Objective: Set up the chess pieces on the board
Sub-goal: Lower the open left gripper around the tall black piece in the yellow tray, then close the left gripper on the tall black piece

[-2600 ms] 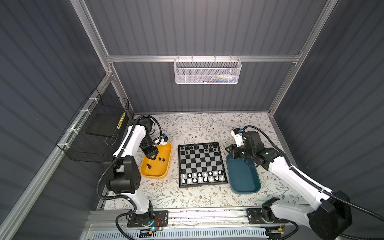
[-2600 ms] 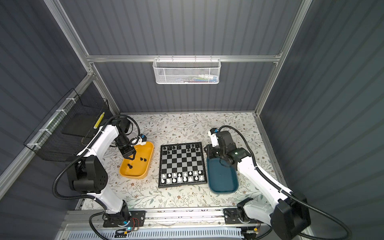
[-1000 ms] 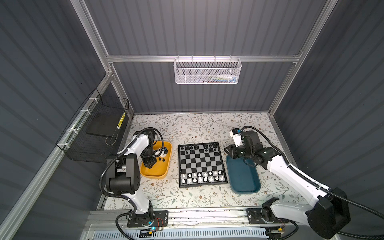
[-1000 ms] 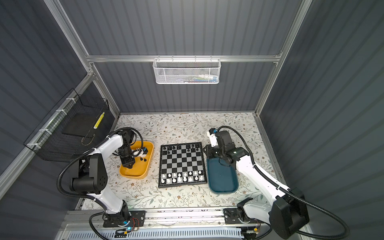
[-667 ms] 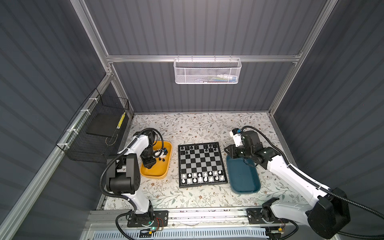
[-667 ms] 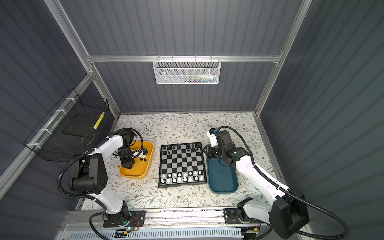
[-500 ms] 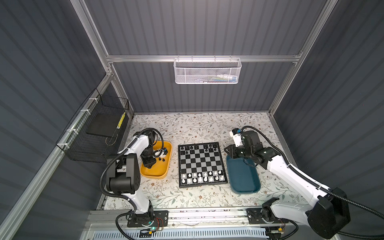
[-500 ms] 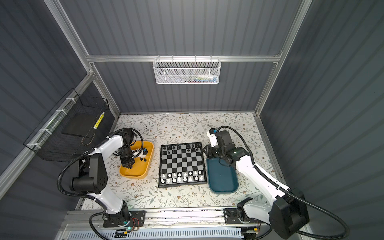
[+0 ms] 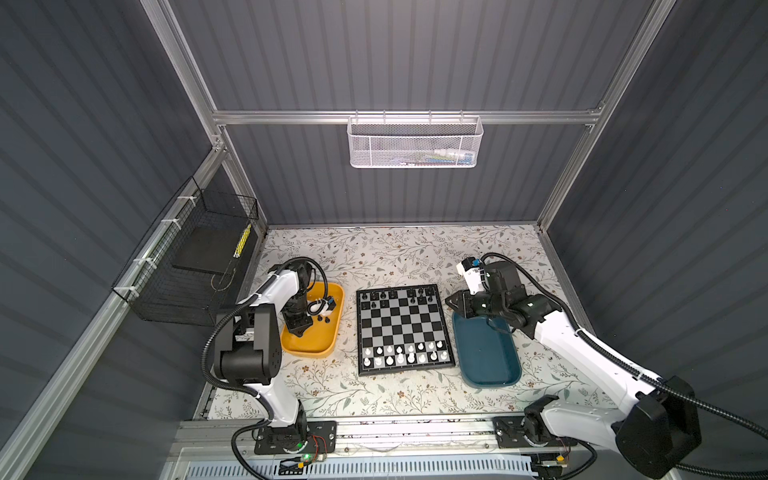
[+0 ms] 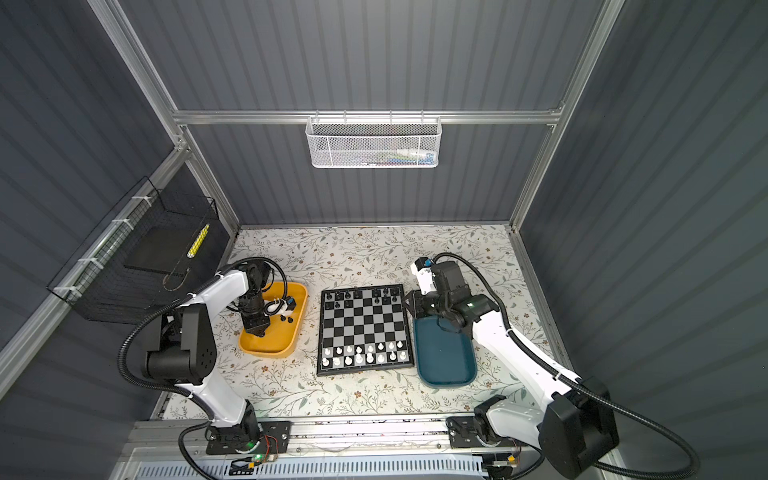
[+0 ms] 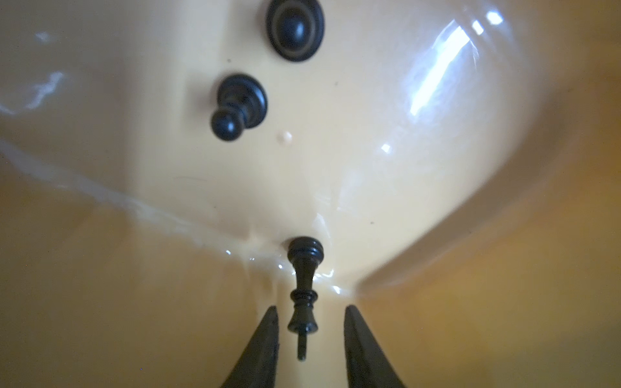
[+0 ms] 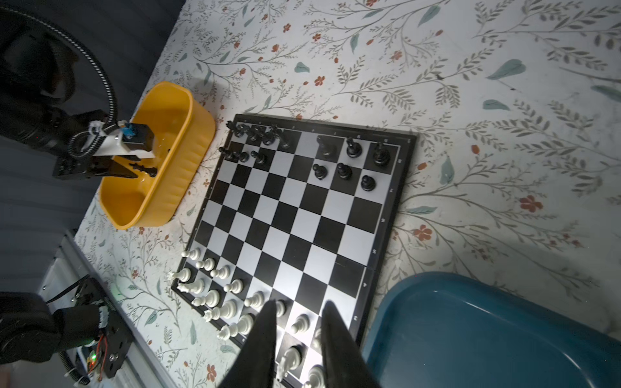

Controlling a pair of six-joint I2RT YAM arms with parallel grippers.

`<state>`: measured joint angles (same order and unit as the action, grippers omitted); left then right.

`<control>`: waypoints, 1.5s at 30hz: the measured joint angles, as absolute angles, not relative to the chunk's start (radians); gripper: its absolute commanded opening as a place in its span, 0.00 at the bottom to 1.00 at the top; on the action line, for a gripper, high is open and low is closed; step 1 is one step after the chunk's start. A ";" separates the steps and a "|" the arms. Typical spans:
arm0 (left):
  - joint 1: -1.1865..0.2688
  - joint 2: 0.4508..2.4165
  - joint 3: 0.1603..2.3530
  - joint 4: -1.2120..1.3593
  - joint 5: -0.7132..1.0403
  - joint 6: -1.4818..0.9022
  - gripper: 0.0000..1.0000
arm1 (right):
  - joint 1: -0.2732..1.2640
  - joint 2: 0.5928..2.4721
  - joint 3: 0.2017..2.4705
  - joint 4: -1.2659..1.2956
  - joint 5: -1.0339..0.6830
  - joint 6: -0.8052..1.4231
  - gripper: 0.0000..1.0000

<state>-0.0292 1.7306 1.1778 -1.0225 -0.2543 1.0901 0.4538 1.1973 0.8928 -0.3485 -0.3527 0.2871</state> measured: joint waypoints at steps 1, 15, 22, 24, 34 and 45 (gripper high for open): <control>-0.029 1.731 1.176 -1.022 -0.256 1.090 0.33 | 0.454 1.196 0.893 -0.346 -0.366 0.287 0.27; -0.029 1.735 1.157 -1.005 -0.270 1.097 0.28 | 0.454 1.192 0.893 -0.343 -0.416 0.287 0.27; -0.029 1.735 1.150 -0.984 -0.274 1.097 0.25 | 0.454 1.192 0.893 -0.342 -0.416 0.287 0.27; -0.029 1.735 1.150 -0.978 -0.274 1.097 0.24 | 0.454 1.192 0.893 -0.339 -0.416 0.287 0.27; -0.029 1.735 1.150 -0.974 -0.286 1.098 0.30 | 0.454 1.192 0.892 -0.336 -0.416 0.288 0.27; -0.029 1.734 1.150 -0.974 -0.305 1.109 0.27 | 0.454 1.192 0.884 -0.320 -0.420 0.290 0.27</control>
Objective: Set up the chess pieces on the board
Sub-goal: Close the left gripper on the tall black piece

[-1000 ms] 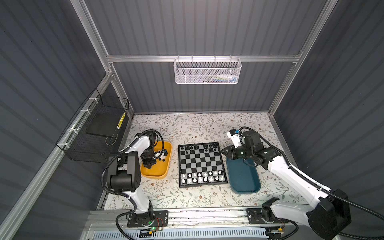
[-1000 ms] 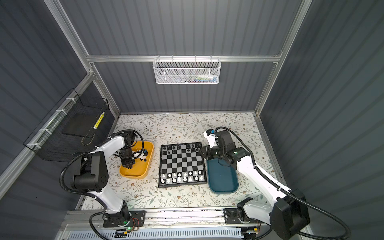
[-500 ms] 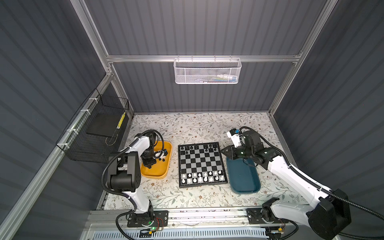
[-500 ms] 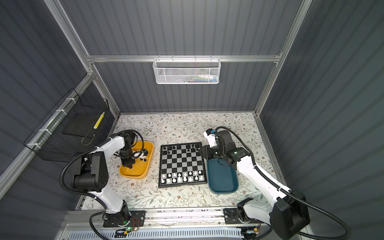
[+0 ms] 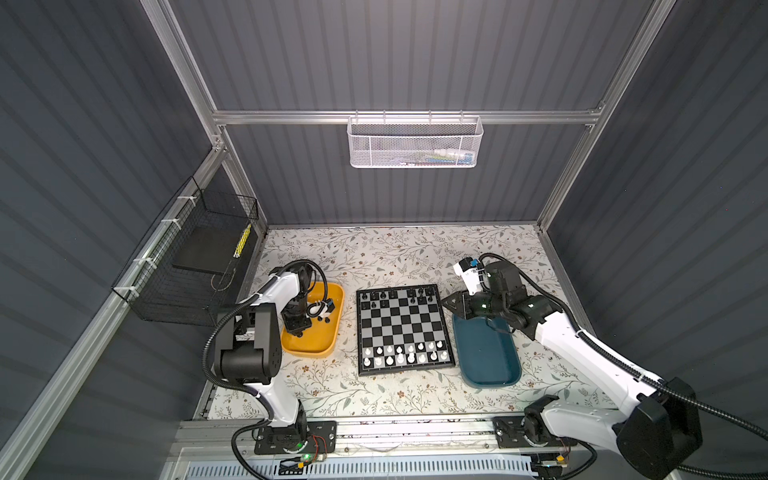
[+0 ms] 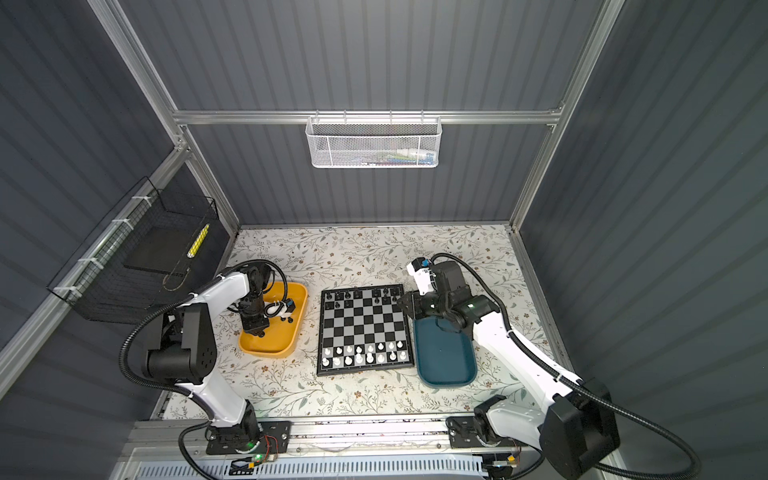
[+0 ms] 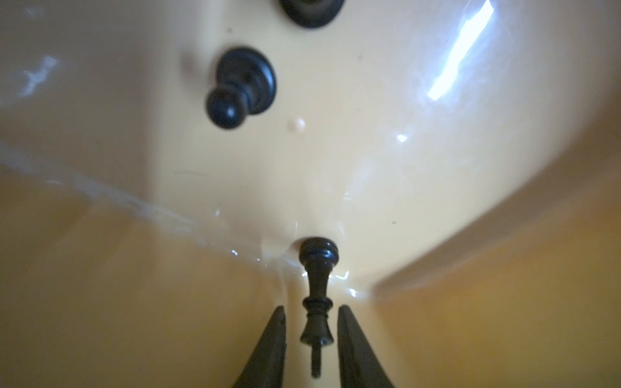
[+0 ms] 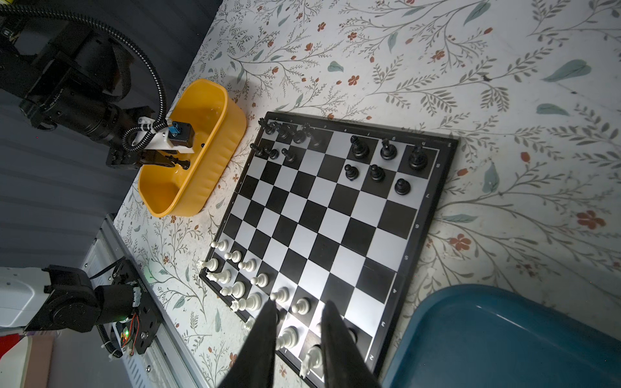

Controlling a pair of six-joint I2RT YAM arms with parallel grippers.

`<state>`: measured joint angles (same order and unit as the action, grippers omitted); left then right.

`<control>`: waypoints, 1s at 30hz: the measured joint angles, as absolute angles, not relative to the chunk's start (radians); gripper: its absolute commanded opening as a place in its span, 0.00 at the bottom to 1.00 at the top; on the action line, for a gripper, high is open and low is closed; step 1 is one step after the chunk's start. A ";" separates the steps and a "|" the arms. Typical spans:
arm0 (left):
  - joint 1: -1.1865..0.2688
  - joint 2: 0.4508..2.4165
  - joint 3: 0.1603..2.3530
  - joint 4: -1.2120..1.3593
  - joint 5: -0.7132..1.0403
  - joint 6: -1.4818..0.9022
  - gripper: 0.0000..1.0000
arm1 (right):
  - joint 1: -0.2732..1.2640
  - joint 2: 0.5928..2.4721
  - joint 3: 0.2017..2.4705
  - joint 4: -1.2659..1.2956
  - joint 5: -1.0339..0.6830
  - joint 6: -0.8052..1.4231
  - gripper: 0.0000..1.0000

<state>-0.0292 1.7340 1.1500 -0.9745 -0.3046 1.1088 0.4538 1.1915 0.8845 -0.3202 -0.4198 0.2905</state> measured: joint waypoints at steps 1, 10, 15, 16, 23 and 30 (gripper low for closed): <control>-0.029 1.734 1.150 -0.974 -0.306 1.109 0.26 | 0.454 1.191 0.883 -0.318 -0.420 0.291 0.27; -0.029 1.734 1.151 -0.975 -0.311 1.108 0.22 | 0.454 1.185 0.879 -0.314 -0.420 0.292 0.27; -0.029 1.730 1.152 -0.975 -0.311 1.108 0.19 | 0.454 1.185 0.879 -0.313 -0.420 0.292 0.27; -0.029 1.730 1.153 -0.975 -0.311 1.108 0.18 | 0.454 1.185 0.879 -0.314 -0.420 0.292 0.27; -0.029 1.727 1.164 -0.977 -0.312 1.108 0.14 | 0.454 1.185 0.879 -0.314 -0.422 0.292 0.27; -0.029 1.725 1.211 -1.013 -0.311 1.108 0.14 | 0.454 1.185 0.879 -0.313 -0.423 0.292 0.27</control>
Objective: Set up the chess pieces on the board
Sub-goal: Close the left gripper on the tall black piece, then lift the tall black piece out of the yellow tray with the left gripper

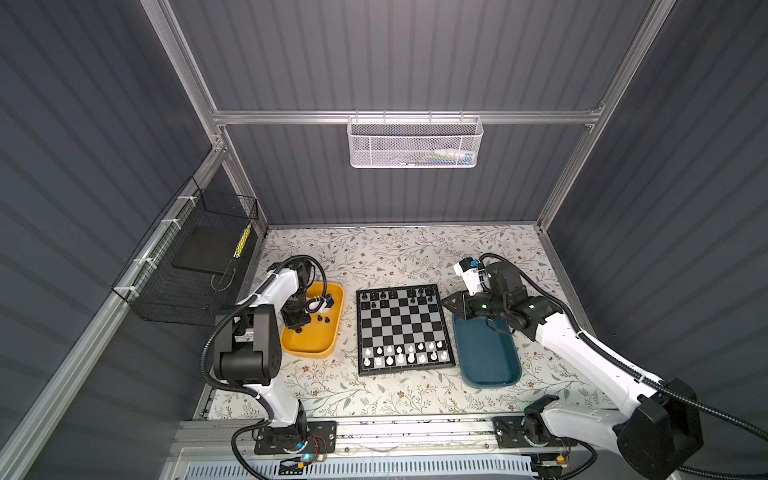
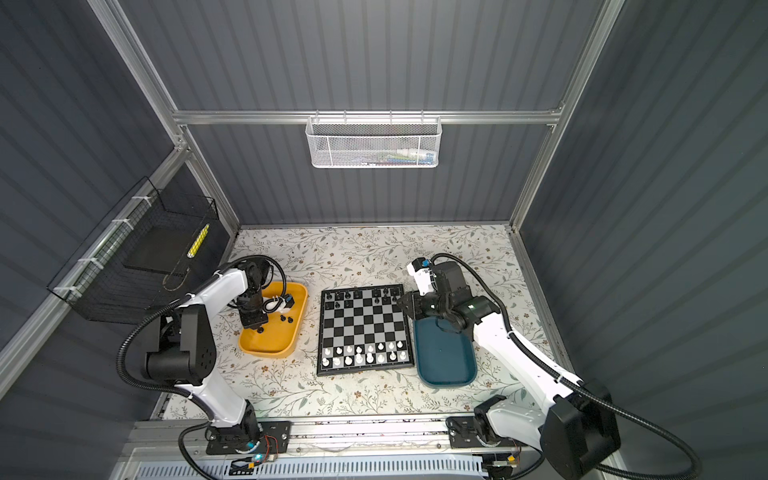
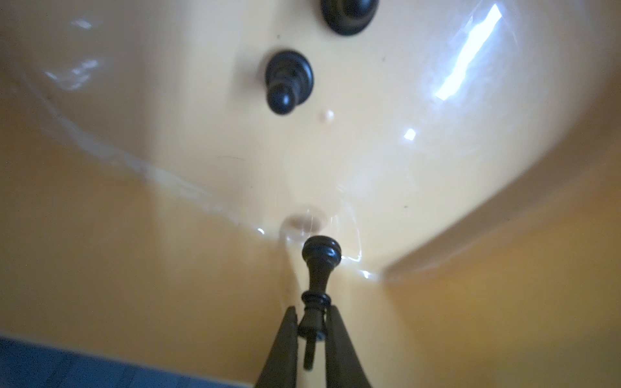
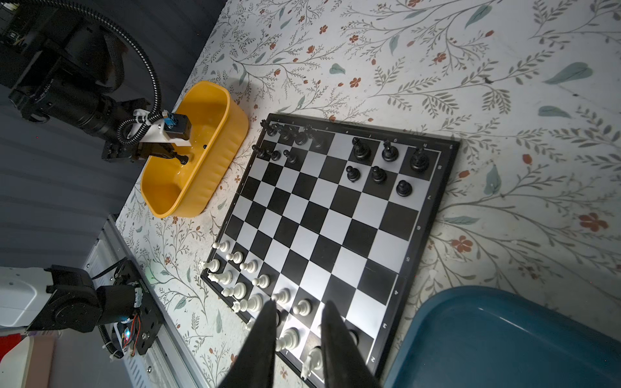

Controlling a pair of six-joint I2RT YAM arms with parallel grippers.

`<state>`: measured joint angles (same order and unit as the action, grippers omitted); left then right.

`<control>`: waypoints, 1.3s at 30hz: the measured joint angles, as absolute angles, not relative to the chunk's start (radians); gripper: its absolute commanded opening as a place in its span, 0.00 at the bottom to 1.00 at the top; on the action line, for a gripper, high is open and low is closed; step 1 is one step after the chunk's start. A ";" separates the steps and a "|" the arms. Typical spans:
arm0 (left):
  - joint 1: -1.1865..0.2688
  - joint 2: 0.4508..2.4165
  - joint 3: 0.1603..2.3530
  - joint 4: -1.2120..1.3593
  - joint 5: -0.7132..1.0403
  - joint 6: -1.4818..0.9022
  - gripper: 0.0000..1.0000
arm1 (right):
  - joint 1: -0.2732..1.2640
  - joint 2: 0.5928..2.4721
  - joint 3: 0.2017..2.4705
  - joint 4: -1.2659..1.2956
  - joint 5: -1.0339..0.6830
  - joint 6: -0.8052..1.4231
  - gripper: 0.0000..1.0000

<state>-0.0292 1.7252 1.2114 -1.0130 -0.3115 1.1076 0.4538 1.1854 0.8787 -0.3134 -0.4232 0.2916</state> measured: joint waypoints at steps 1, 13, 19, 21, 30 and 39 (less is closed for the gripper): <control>-0.029 1.725 1.218 -1.018 -0.311 1.107 0.14 | 0.454 1.185 0.879 -0.313 -0.423 0.292 0.27; -0.096 1.721 1.317 -1.087 -0.310 1.081 0.14 | 0.454 1.185 0.879 -0.310 -0.424 0.292 0.27; -0.159 1.726 1.431 -1.140 -0.299 1.050 0.14 | 0.454 1.185 0.877 -0.307 -0.424 0.292 0.27; -0.183 1.729 1.472 -1.150 -0.298 1.040 0.14 | 0.454 1.185 0.877 -0.307 -0.424 0.293 0.27; -0.260 1.842 1.672 -1.225 -0.276 0.989 0.14 | 0.454 1.181 0.870 -0.303 -0.424 0.295 0.27; -0.332 1.914 1.788 -1.271 -0.262 0.963 0.14 | 0.454 1.166 0.860 -0.303 -0.423 0.295 0.27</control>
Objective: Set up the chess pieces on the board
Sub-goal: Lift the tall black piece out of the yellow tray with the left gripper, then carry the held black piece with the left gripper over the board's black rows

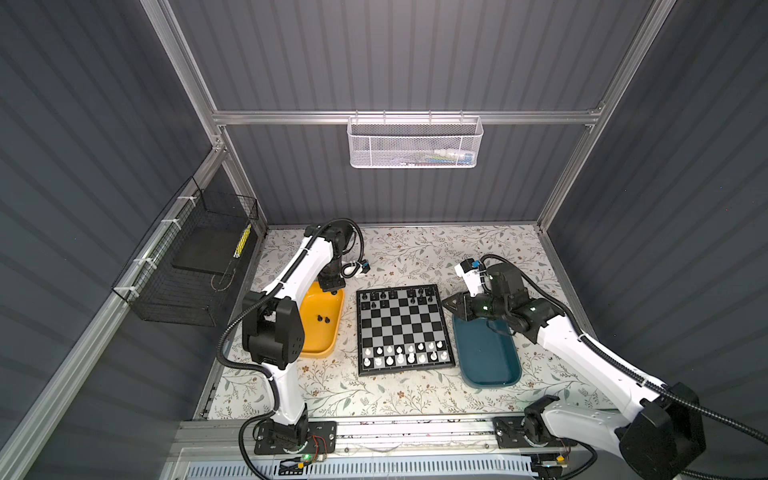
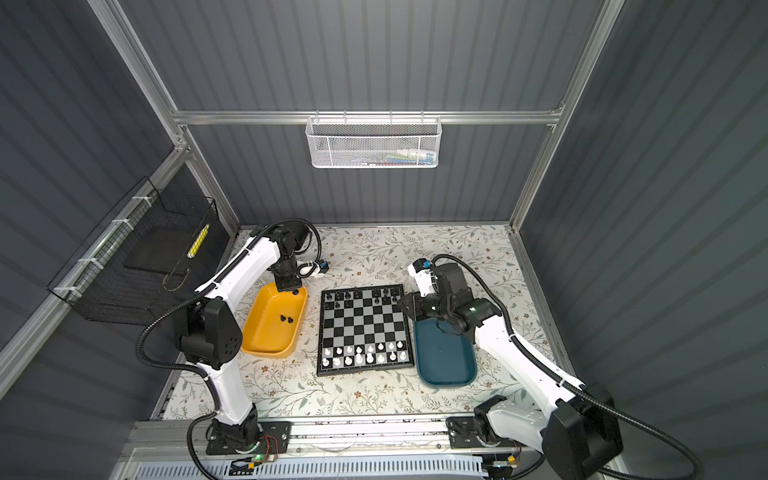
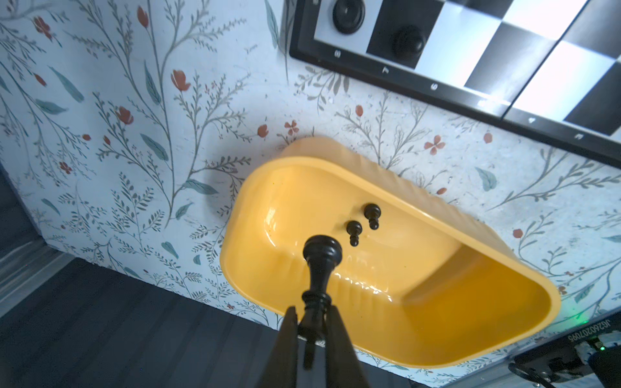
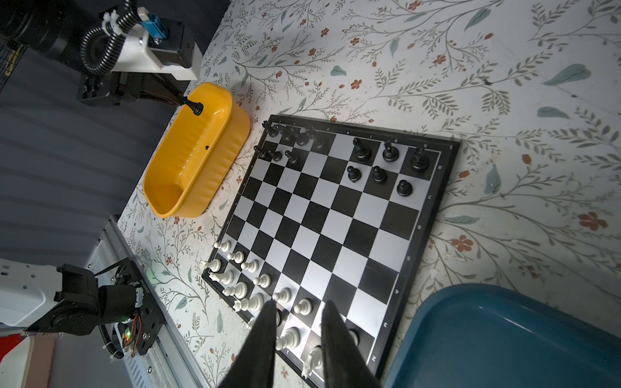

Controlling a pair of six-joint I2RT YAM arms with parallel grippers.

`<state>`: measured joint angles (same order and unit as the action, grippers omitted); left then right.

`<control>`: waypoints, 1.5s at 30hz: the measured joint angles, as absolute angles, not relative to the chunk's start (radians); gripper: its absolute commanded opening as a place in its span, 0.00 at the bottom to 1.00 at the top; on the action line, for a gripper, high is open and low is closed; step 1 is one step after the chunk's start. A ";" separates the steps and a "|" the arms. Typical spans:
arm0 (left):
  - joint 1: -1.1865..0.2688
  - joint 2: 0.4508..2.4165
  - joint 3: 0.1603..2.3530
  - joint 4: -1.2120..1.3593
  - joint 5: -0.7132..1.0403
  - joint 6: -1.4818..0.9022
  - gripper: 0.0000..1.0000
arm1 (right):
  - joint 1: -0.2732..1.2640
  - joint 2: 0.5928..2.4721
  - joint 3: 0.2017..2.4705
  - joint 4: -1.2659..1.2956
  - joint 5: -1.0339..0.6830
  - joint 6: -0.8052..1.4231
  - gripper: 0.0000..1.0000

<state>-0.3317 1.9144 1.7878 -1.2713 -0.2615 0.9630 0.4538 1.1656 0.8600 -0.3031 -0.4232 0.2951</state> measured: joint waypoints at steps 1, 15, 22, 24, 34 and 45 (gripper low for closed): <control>-0.342 1.926 1.812 -1.279 -0.257 0.959 0.14 | 0.454 1.166 0.860 -0.303 -0.424 0.295 0.27; -0.473 2.097 2.059 -1.323 -0.221 0.930 0.14 | 0.454 1.150 0.855 -0.303 -0.423 0.295 0.27; -0.542 2.176 2.176 -1.335 -0.216 0.923 0.14 | 0.454 1.141 0.854 -0.308 -0.422 0.295 0.27; -0.558 2.190 2.199 -1.339 -0.216 0.922 0.14 | 0.454 1.139 0.854 -0.308 -0.420 0.295 0.27; -0.633 2.254 2.296 -1.342 -0.216 0.919 0.15 | 0.454 1.087 0.841 -0.322 -0.413 0.294 0.27; -0.701 2.307 2.338 -1.339 -0.222 0.919 0.16 | 0.454 1.055 0.830 -0.328 -0.396 0.293 0.27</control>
